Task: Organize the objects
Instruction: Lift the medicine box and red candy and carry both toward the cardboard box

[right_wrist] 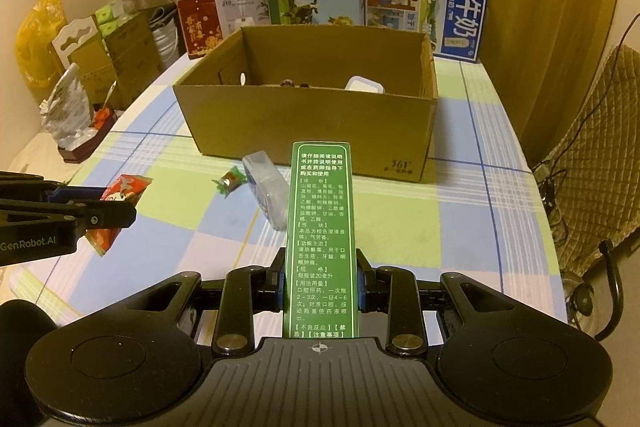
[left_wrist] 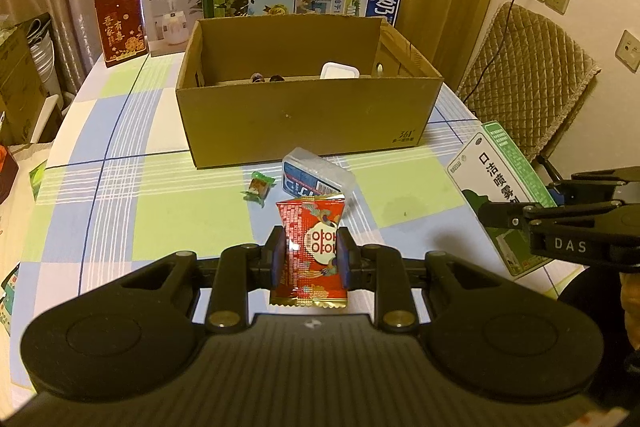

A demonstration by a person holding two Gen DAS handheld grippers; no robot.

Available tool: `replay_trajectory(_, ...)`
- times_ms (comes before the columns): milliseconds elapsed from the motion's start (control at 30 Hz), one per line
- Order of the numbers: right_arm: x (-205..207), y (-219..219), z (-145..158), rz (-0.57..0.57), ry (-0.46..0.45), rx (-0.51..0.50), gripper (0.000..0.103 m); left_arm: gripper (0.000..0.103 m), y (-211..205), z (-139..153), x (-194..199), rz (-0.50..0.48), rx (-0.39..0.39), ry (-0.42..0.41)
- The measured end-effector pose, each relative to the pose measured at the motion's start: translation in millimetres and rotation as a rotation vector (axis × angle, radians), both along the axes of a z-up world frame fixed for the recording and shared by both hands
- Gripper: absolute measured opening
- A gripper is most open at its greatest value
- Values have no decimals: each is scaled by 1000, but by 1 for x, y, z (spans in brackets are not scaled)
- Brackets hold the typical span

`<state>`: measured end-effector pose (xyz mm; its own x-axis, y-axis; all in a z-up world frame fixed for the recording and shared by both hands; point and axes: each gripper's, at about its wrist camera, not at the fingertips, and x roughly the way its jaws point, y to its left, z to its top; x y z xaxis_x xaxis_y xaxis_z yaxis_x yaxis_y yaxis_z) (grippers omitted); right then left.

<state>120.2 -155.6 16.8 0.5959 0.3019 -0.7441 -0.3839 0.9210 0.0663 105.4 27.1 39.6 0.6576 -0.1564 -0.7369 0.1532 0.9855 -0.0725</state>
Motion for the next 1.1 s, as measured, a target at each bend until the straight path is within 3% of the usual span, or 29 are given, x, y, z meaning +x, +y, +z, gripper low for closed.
replay_trajectory(1100, 26, -5, 10, 1, -22, -18, 28, 22, -7, 7, 32, -32, 19, -22)
